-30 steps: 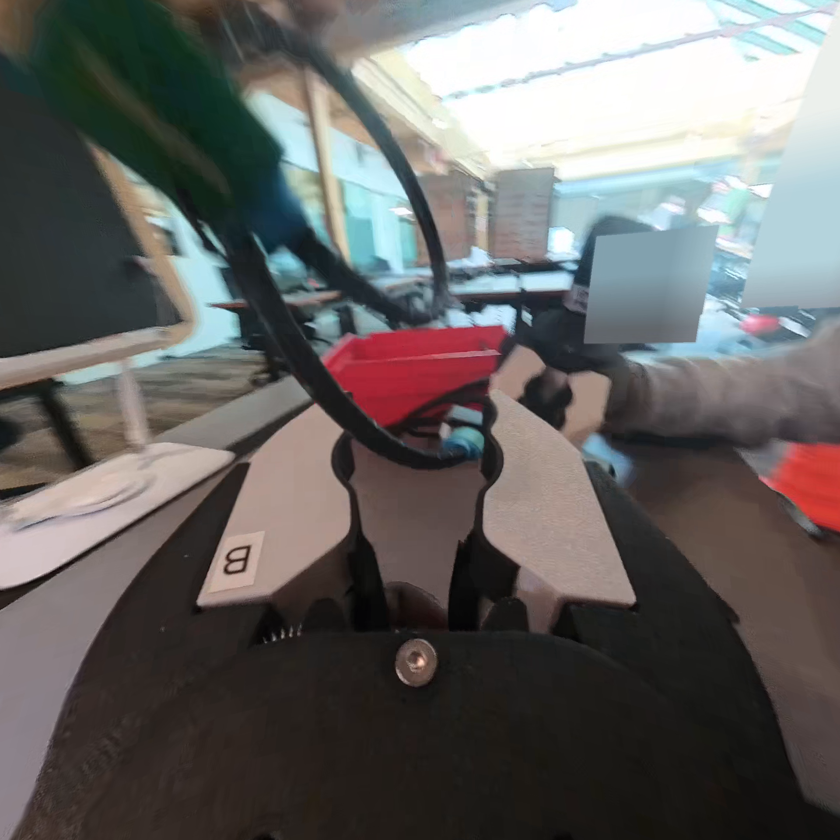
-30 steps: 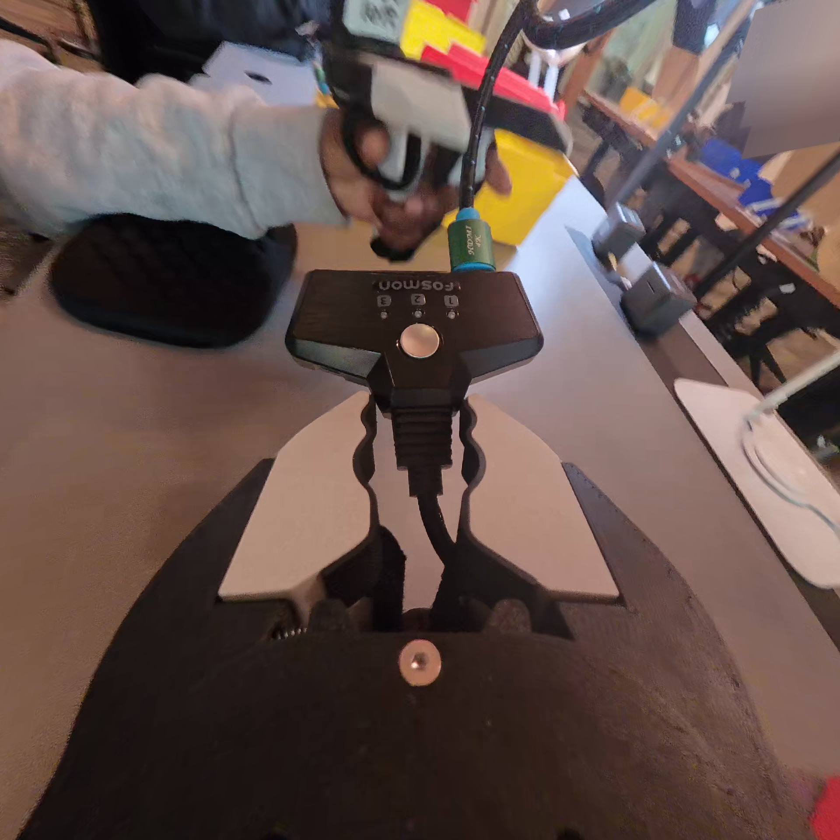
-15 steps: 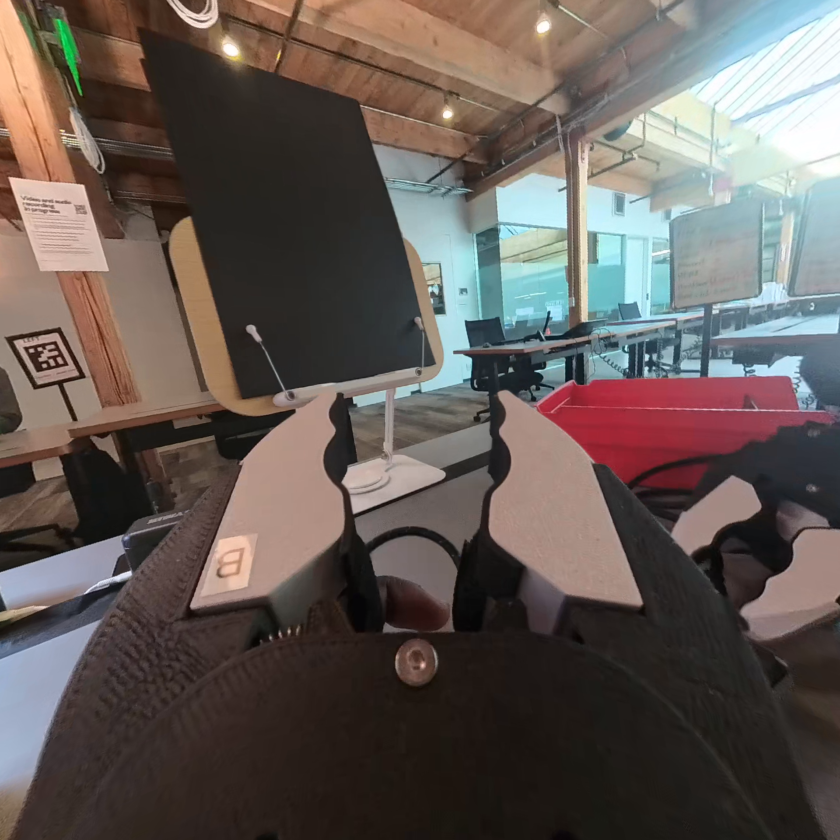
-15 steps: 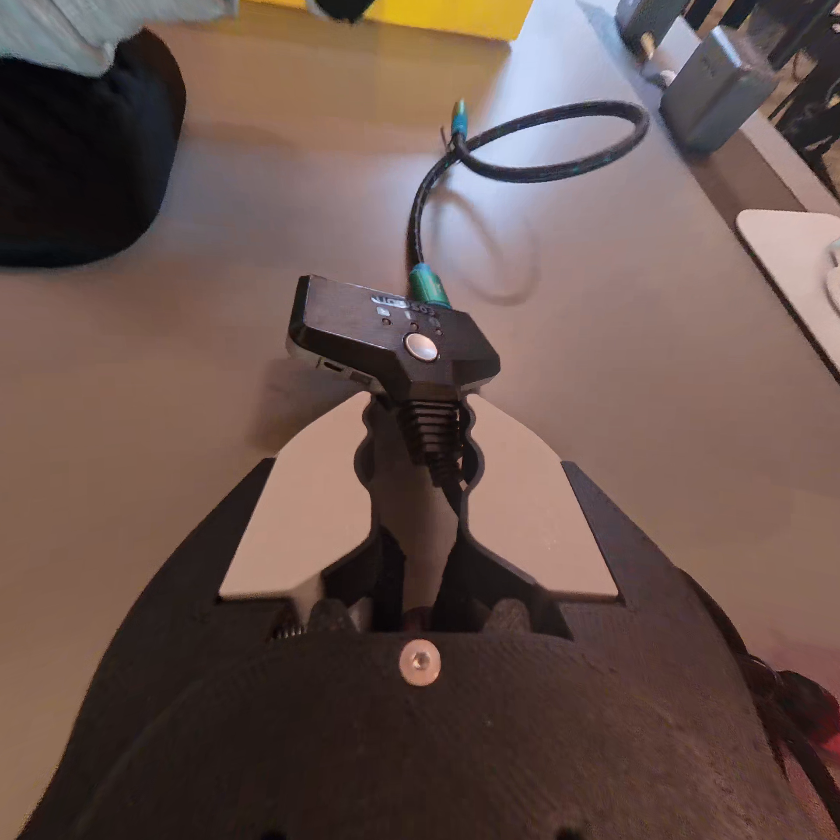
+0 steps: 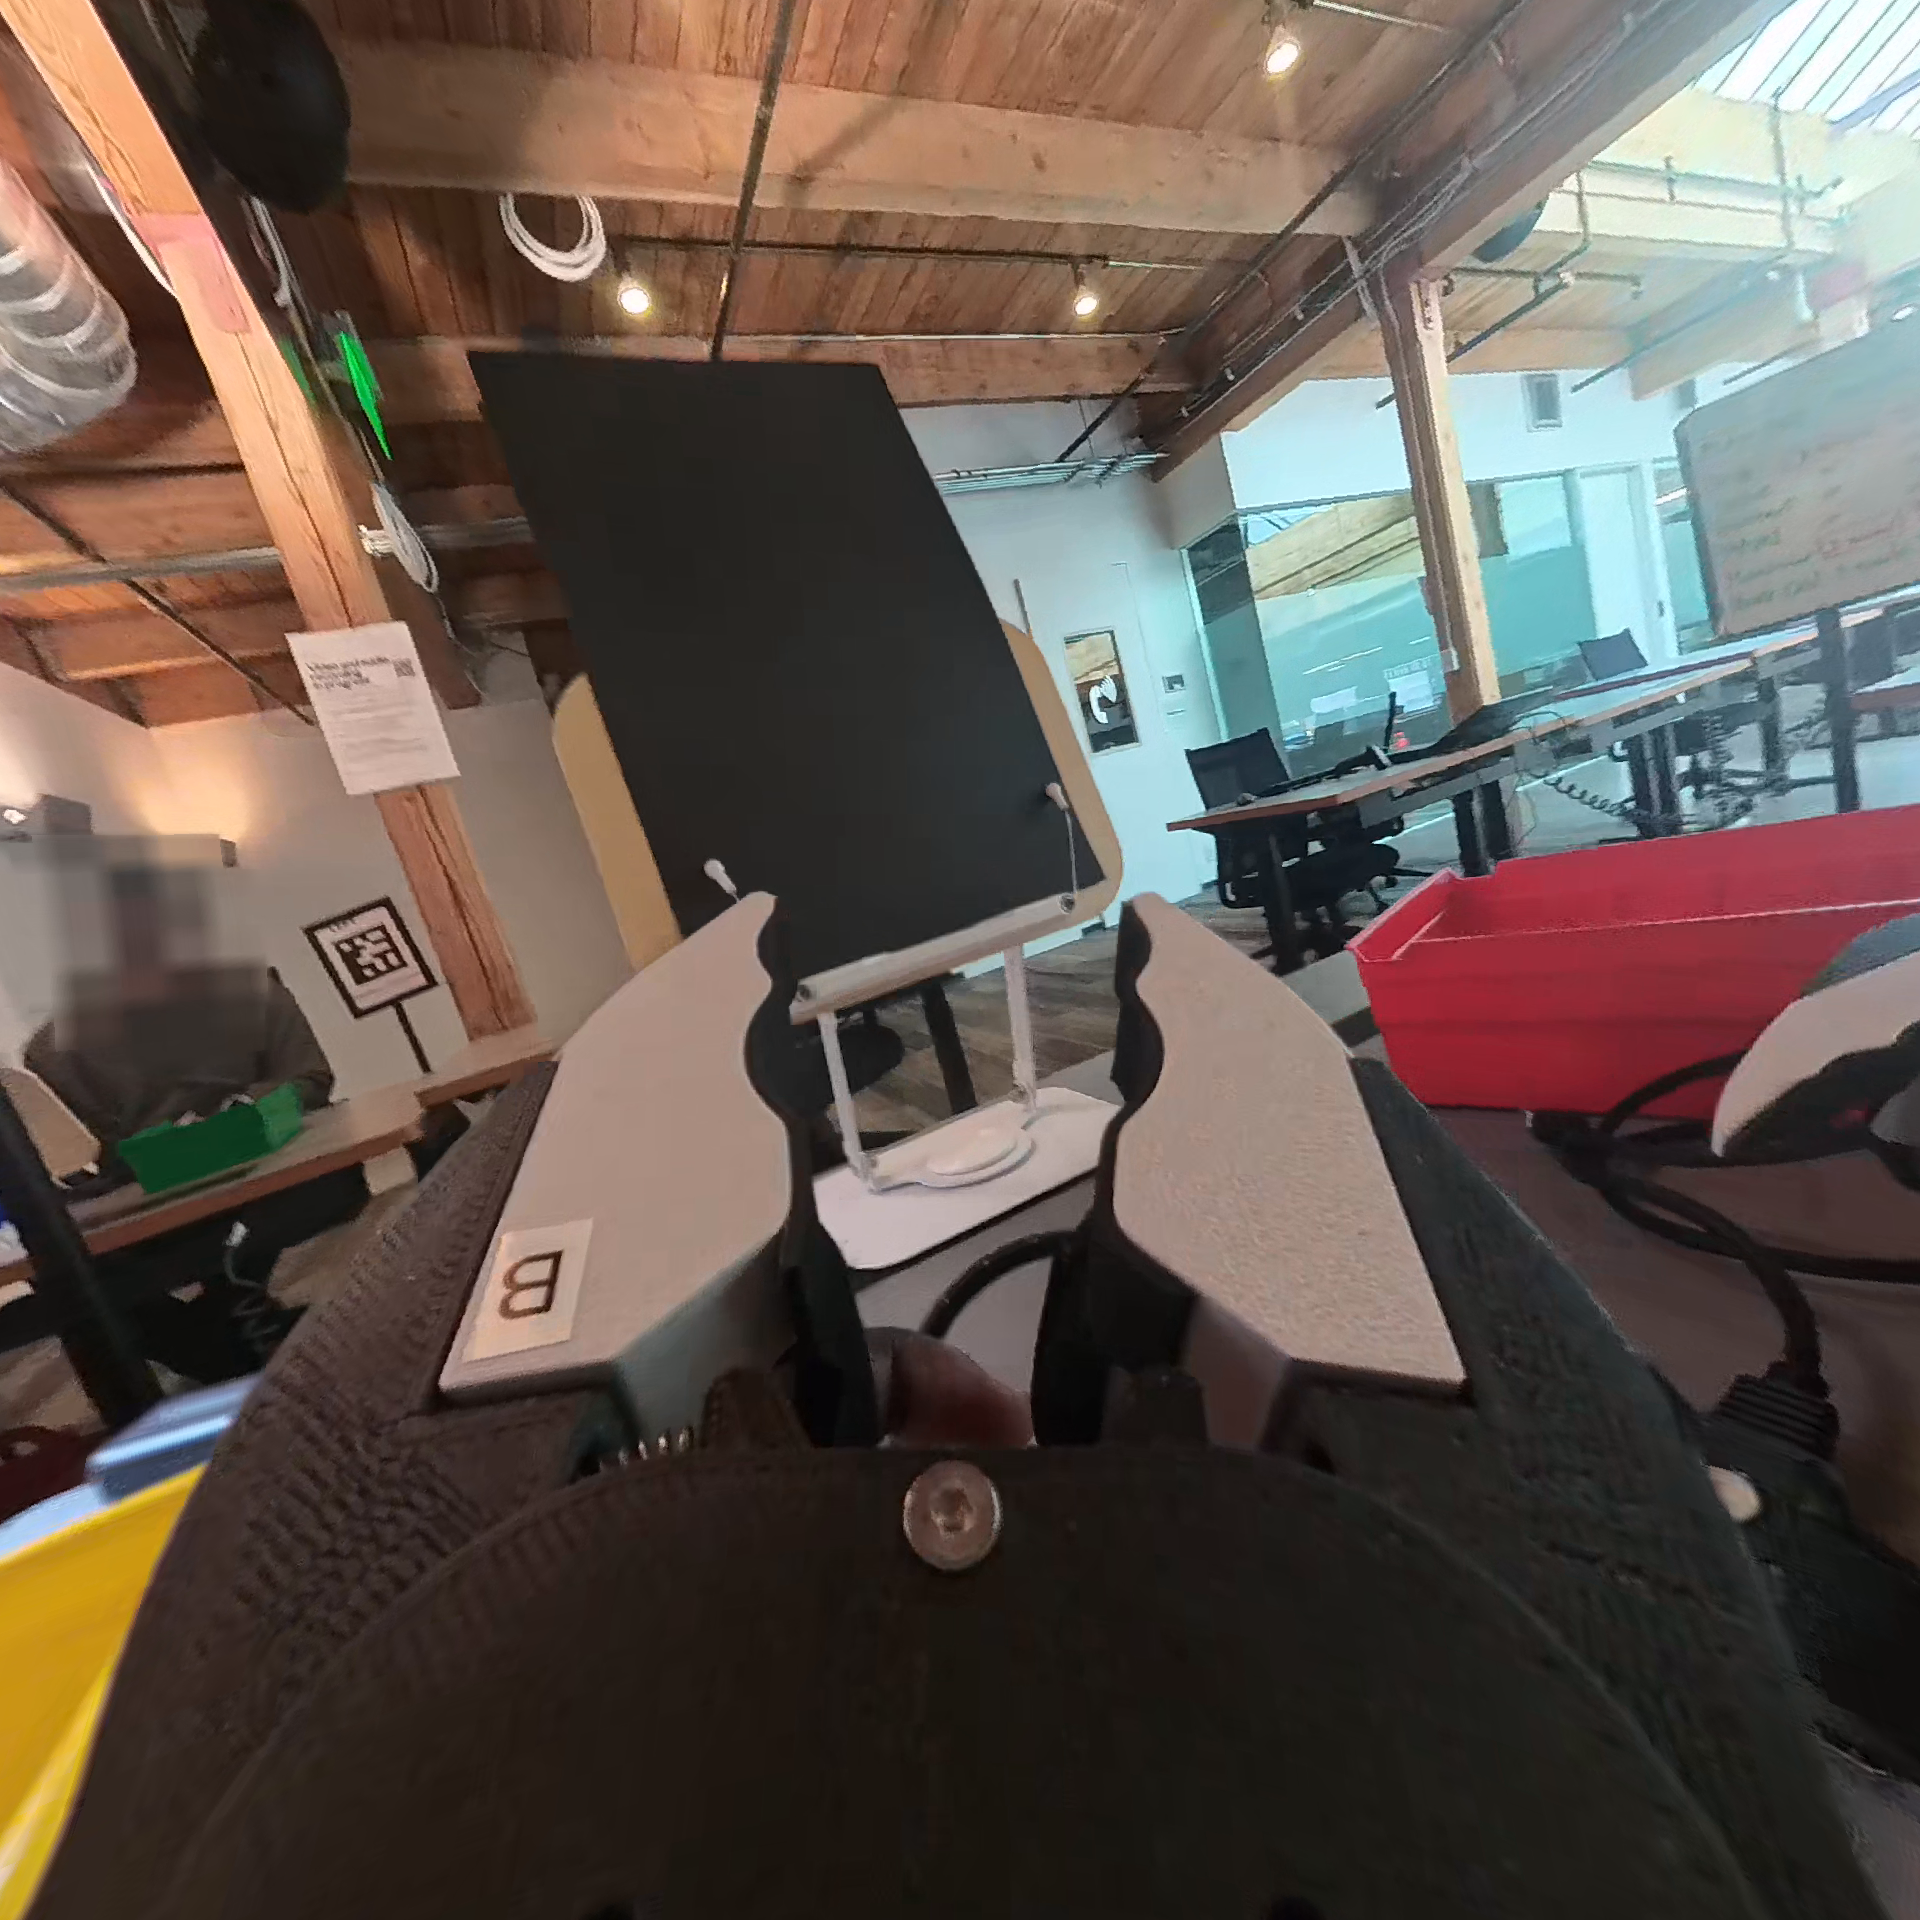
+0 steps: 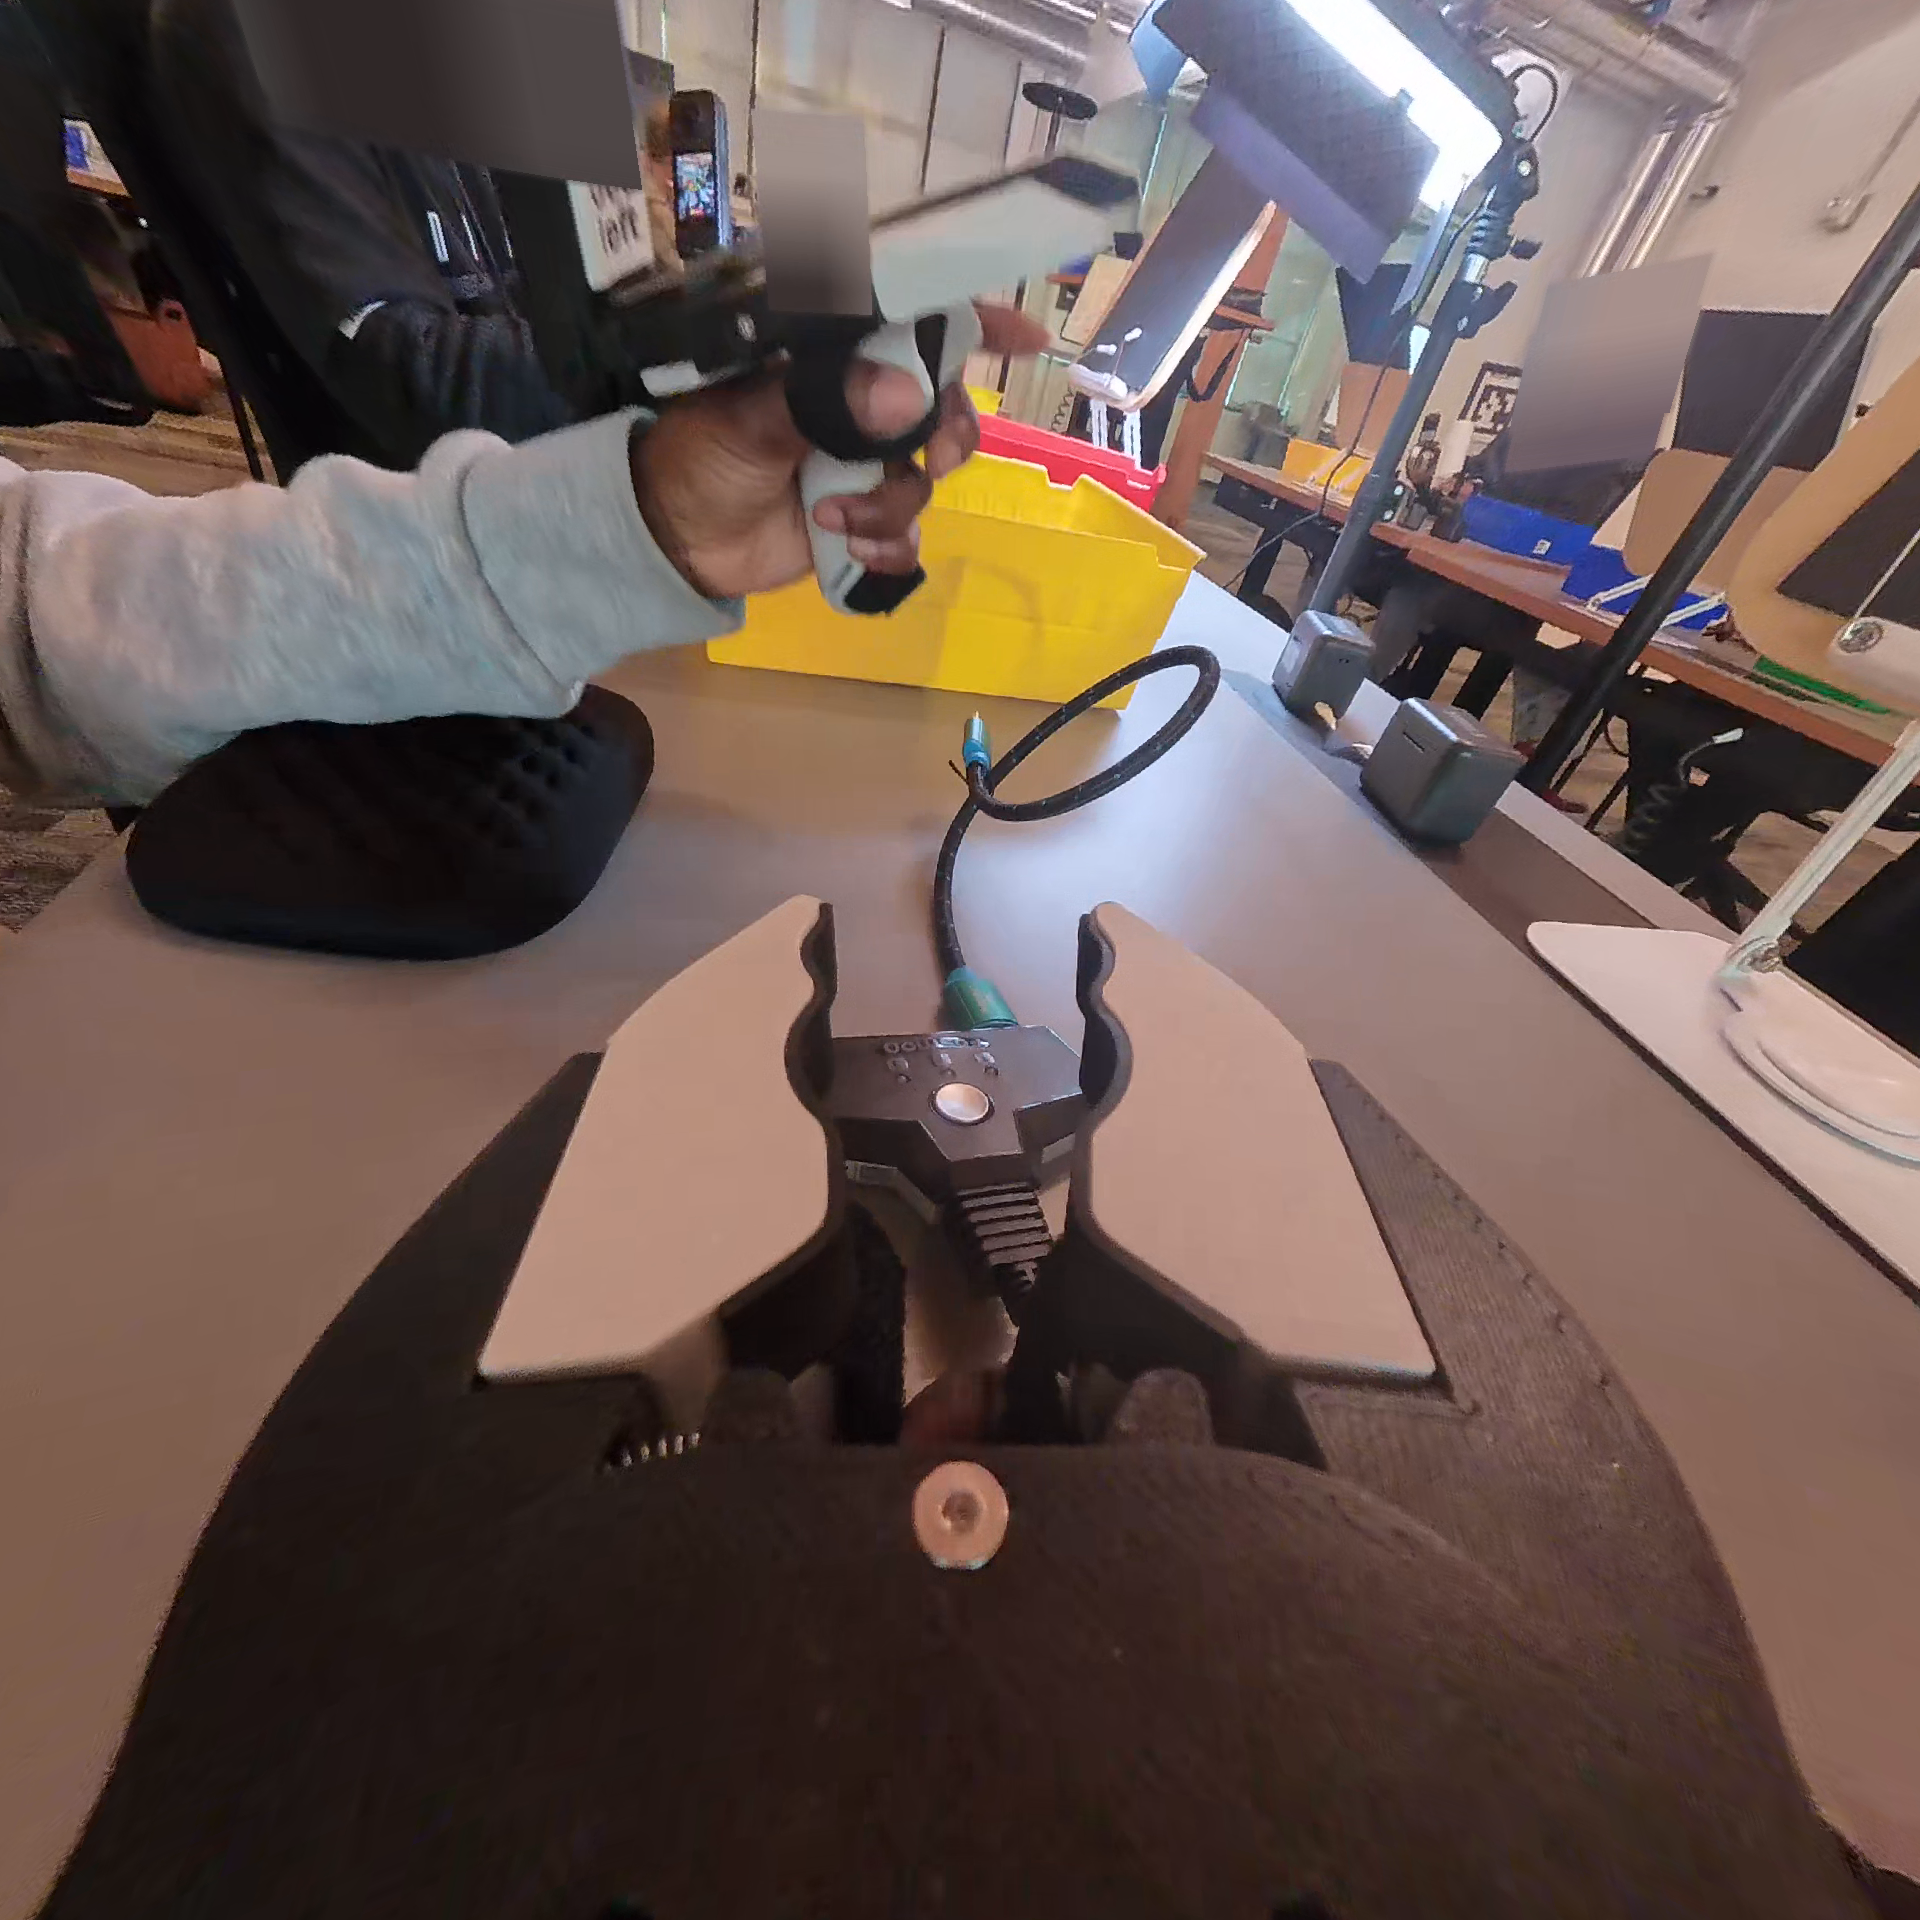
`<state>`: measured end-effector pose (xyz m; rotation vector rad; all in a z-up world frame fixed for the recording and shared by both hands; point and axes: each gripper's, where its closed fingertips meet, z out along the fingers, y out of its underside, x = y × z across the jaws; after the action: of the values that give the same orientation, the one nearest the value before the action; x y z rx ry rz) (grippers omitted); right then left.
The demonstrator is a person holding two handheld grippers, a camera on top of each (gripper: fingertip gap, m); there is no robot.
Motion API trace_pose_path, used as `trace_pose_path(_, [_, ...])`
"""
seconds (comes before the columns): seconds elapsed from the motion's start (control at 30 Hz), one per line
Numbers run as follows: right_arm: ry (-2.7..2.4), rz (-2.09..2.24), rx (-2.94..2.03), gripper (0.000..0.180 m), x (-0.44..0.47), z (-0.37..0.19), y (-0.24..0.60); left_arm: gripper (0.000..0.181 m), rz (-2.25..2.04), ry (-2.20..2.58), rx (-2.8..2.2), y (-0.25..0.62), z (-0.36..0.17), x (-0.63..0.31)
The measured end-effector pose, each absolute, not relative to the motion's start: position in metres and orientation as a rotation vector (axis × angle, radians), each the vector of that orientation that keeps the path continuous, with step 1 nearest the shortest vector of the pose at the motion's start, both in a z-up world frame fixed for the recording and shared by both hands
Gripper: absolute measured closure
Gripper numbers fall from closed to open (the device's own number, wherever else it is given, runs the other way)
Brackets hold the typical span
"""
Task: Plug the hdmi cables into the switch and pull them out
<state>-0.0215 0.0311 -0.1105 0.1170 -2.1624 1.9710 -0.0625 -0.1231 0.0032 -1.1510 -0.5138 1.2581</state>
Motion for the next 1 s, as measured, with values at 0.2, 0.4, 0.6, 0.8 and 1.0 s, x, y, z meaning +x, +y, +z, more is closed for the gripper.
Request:
trace_pose_path(0.2, [-2.150,1.964,0.105,0.135,-0.023,-0.111,0.030,0.124,1.478,-0.587,-1.296,-0.167,0.031,-0.001])
trace_pose_path(0.4, [-2.155,2.009,0.066,0.137,-0.023,-0.110,0.029,0.120,1.329,-0.980,-1.903,-0.270,-0.060,0.084])
trace_pose_path(0.6, [-2.183,1.993,0.095,0.138,-0.016,-0.116,0.023,0.115,1.107,-1.165,-2.477,-0.381,-0.131,0.123])
trace_pose_path(0.8, [-2.223,1.981,0.089,0.139,-0.015,-0.124,0.019,0.120,1.061,-1.016,-2.895,-0.449,-0.151,0.112])
trace_pose_path(1.0, [-2.208,1.978,0.080,0.140,-0.017,-0.121,0.021,0.143,0.828,-0.976,-2.992,-0.454,-0.166,0.098])
